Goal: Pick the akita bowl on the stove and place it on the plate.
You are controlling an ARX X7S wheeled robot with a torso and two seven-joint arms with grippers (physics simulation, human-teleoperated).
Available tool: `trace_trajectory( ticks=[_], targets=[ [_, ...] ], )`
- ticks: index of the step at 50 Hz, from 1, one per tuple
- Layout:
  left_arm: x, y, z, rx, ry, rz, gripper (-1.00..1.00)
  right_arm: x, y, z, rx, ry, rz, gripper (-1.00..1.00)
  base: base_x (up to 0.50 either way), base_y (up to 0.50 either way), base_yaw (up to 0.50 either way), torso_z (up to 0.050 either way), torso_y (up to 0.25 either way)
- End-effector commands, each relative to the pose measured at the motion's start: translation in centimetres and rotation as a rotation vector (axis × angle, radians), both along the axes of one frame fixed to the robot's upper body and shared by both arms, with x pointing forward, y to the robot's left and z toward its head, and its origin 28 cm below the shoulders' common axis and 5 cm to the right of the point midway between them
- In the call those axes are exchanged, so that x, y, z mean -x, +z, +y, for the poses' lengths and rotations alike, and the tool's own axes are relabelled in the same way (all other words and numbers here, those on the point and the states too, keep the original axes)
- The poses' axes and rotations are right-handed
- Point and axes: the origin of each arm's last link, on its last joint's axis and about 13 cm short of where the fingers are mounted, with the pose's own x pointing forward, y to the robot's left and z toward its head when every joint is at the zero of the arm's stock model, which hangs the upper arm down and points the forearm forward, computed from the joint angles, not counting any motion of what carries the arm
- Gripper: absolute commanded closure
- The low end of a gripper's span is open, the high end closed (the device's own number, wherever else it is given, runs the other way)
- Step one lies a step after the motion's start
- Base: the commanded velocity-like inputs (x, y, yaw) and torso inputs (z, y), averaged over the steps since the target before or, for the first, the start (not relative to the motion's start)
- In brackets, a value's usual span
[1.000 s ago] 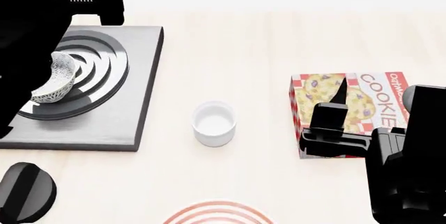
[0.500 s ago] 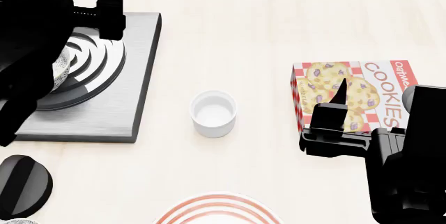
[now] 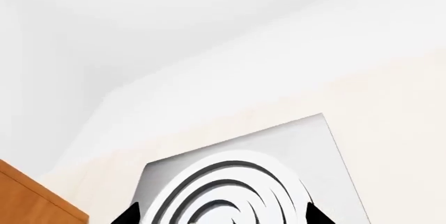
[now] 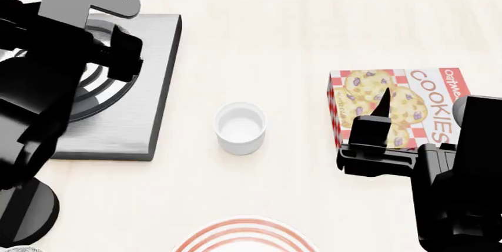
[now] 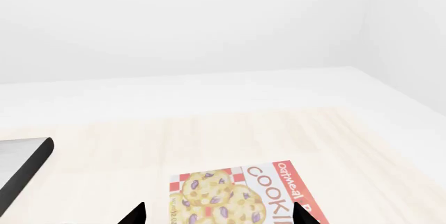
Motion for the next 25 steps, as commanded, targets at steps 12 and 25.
trace_trajectory(
  ticks=[12, 25],
  targets=[
    [0.2, -2.2, 0.2, -0.055, 0.036, 0.100, -1.00, -0.1, 0.0, -0.2, -0.018, -0.005, -0.008, -1.00, 0.00, 0.00, 0.00, 0.000, 0.000],
    [0.1, -3.1, 0.7, -0.050, 0.064, 0.140, -1.00, -0.1, -0.1, -0.2, -0.019, -0.005, -0.007, -1.00, 0.00, 0.00, 0.00, 0.000, 0.000]
  ],
)
